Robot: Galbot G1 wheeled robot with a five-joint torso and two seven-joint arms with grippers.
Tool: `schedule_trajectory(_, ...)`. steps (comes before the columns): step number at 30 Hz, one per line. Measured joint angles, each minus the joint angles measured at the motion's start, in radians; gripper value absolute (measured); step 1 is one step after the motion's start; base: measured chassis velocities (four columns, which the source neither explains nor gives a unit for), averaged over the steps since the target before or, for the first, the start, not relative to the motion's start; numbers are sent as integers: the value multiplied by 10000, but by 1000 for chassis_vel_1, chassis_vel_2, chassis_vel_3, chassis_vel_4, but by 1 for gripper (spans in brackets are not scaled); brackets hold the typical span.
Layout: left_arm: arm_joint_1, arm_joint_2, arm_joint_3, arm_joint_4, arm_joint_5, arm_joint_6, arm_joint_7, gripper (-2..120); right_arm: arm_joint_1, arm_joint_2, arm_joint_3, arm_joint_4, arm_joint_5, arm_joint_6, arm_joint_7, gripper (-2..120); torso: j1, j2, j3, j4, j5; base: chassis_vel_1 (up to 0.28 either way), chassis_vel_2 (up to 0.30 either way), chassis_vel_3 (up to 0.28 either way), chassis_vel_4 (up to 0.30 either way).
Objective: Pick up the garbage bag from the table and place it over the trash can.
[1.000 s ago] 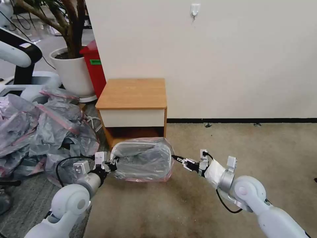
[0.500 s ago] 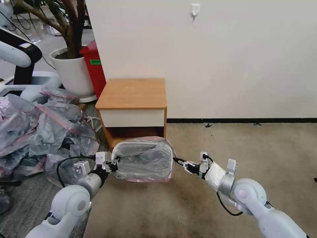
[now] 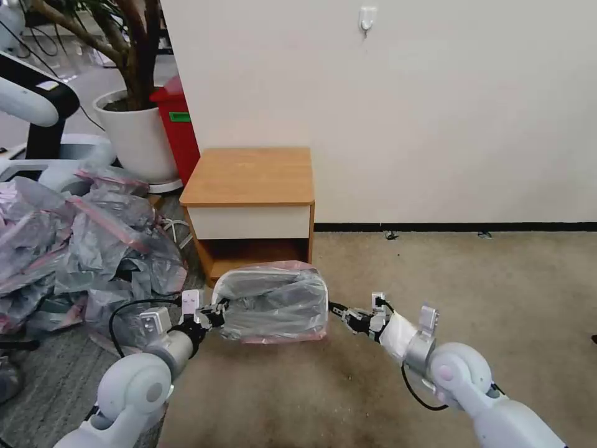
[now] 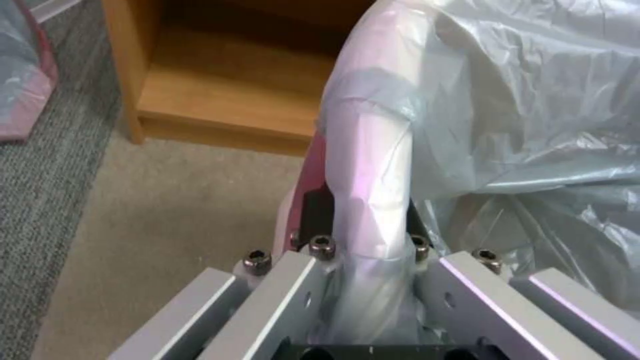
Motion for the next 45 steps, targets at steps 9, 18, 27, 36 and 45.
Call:
schedule_trajectory(9, -266, -433, 83, 157, 2, -241, -443, 3, -115, 235, -184, -100, -536, 325, -16, 6, 0, 0, 0, 0, 1, 0, 0, 0, 0)
schedule_trajectory(18, -531, -784, 495, 479, 755, -850, -776, 3, -115, 298, -271, -160, -681, 567, -15, 6, 1, 0, 0, 0, 1, 0, 0, 0, 0)
schedule_trajectory(27, -775, -984, 706, 364, -226, -987, -1474, 3, -24, 376, -464, -469, -1065, 1219, 0, 6, 0, 0, 0, 0, 3, 0, 0, 0, 0)
schedule_trajectory(36, -992, -865, 563, -32, -1945, -519, -2361, 5, 207, 419, -752, -817, -1327, 1828, 200, 6, 0, 0, 0, 0, 0, 0, 0, 0, 0)
schedule_trajectory(45, -970, -900, 463, -340, -3364, 195, -3047, 5, 389, 424, -945, -1351, -1569, 2361, 554, 6, 0, 0, 0, 0, 0, 0, 0, 0, 0)
